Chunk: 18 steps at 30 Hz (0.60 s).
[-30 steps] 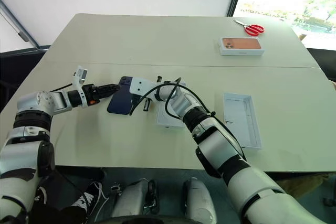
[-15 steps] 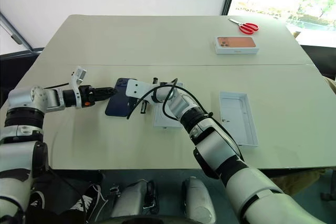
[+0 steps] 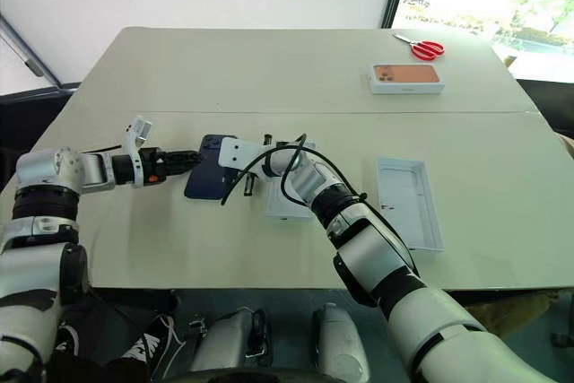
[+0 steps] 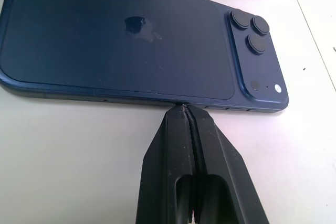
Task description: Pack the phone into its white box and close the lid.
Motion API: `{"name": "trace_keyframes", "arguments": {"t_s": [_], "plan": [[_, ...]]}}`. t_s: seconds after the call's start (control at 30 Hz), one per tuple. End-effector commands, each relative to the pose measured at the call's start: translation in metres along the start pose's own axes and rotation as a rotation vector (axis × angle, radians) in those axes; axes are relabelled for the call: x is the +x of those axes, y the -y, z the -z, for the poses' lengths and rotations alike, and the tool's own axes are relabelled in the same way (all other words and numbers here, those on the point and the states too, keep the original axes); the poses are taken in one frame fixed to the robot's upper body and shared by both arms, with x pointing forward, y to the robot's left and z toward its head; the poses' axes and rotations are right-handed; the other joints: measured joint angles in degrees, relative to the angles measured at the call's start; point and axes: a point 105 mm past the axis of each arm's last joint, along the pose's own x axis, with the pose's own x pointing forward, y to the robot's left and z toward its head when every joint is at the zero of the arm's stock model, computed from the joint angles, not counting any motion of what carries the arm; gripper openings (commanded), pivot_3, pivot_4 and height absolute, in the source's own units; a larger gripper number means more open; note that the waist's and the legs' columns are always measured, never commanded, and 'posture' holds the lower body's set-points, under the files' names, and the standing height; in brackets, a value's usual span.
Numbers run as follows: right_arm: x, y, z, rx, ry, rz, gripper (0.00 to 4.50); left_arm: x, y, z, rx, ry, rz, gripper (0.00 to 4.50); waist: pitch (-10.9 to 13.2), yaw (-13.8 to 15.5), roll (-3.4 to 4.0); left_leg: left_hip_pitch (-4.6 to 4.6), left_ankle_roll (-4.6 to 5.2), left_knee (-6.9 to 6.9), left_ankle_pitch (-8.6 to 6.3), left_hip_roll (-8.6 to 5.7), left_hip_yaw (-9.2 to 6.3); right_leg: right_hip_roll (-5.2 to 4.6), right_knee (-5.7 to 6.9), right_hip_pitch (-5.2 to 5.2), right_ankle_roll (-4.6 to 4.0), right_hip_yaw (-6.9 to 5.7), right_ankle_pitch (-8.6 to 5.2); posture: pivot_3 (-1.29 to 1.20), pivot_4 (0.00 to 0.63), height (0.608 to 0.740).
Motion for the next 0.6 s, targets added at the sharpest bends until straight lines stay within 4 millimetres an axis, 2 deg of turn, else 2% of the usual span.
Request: {"name": "trace_keyframes", "arguments": {"t_s": [0.03,0.17,0.3,0.43,0.53,0.6], "plan": [[0.002,0.001,-0.018,-0.03,0.059,0.004,0.05,0.028,0.003,0.049,-0.118,-0.18,0.042,3.88,0.0,0.11,0.0,0.0,0.02,-0.01,-0.01,-0.05,-0.01,-0.04,0.0,0.0,0.0,0.0,0.0,0.0,0.15,0.74],[0.0,0.003,-0.017,-0.048,0.054,0.005,0.05,0.025,-0.002,0.047,-0.117,-0.171,0.005,3.88,0.0,0.0,0.0,0.0,0.07,-0.02,-0.04,-0.14,-0.01,-0.12,0.0,0.0,0.0,0.0,0.0,0.0,0.15,0.74],[-0.004,0.011,-0.02,-0.057,0.058,0.021,0.05,0.014,-0.017,0.042,-0.074,-0.153,-0.071,3.88,0.0,-0.19,0.0,0.01,0.07,-0.04,-0.04,-0.15,-0.01,-0.13,0.0,0.0,0.01,0.0,0.0,0.0,0.15,0.74],[-0.002,0.009,-0.018,-0.067,0.053,0.02,0.05,0.013,-0.024,0.044,-0.108,-0.126,-0.073,3.88,-0.01,-0.27,0.02,0.1,0.06,-0.06,-0.04,-0.14,-0.01,-0.13,0.01,0.04,0.01,0.0,0.0,0.0,0.15,0.74],[-0.002,0.008,-0.018,-0.059,0.055,0.019,0.0,0.014,-0.025,0.047,-0.126,-0.12,-0.065,2.59,-0.02,-0.36,0.03,0.16,0.05,-0.08,-0.04,-0.14,-0.01,-0.13,0.01,0.07,0.0,0.0,0.0,0.0,0.15,0.74],[-0.002,0.008,-0.018,-0.059,0.055,0.02,0.0,0.013,-0.025,0.049,-0.123,-0.125,-0.059,1.53,-0.02,-0.38,0.03,0.16,0.06,-0.14,-0.05,-0.14,-0.01,-0.13,0.01,0.04,0.0,0.0,0.0,0.0,0.15,0.74]]}}
